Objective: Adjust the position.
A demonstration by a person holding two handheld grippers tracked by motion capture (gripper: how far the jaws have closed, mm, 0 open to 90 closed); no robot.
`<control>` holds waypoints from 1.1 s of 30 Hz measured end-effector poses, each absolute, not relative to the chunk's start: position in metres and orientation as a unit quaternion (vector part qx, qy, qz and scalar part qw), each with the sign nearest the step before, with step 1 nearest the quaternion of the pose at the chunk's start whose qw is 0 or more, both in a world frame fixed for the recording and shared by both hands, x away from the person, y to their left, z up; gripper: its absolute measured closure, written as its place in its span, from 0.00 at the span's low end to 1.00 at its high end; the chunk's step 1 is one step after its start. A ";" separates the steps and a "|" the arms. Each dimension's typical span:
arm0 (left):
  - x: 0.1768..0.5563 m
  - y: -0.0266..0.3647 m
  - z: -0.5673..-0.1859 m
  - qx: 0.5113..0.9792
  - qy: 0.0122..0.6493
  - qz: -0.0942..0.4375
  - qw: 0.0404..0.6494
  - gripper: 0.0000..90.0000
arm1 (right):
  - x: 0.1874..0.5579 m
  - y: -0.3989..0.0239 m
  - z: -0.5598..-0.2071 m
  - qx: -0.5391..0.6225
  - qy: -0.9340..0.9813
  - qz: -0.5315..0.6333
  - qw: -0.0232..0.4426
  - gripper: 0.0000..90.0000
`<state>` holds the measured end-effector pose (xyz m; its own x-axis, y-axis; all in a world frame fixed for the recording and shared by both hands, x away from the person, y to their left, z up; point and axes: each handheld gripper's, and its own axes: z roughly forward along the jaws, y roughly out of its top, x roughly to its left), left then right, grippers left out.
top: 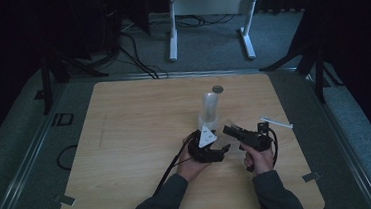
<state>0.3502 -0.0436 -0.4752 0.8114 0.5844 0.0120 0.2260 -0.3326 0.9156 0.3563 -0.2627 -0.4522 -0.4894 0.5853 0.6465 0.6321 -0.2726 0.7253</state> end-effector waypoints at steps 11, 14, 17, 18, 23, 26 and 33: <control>0.350 -0.043 -0.475 0.800 0.250 0.175 0.516 0.31 | 0.356 -0.262 -0.451 -0.503 -0.614 -0.608 0.013 0.42; 0.350 -0.043 -0.475 0.801 0.249 0.175 0.516 0.31 | 0.356 -0.262 -0.450 -0.502 -0.615 -0.608 0.011 0.41; 0.350 -0.042 -0.473 0.801 0.247 0.178 0.515 0.31 | 0.356 -0.261 -0.449 -0.496 -0.625 -0.603 0.006 0.36; 0.350 -0.041 -0.473 0.801 0.247 0.178 0.515 0.31 | 0.356 -0.261 -0.449 -0.496 -0.626 -0.602 0.008 0.35; 0.350 -0.039 -0.472 0.802 0.246 0.179 0.514 0.31 | 0.356 -0.261 -0.449 -0.495 -0.629 -0.599 0.009 0.32; 0.351 -0.037 -0.471 0.801 0.248 0.180 0.514 0.32 | 0.355 -0.261 -0.448 -0.490 -0.637 -0.596 0.007 0.31; 0.353 -0.031 -0.469 0.800 0.253 0.182 0.514 0.32 | 0.352 -0.262 -0.446 -0.481 -0.649 -0.590 0.003 0.30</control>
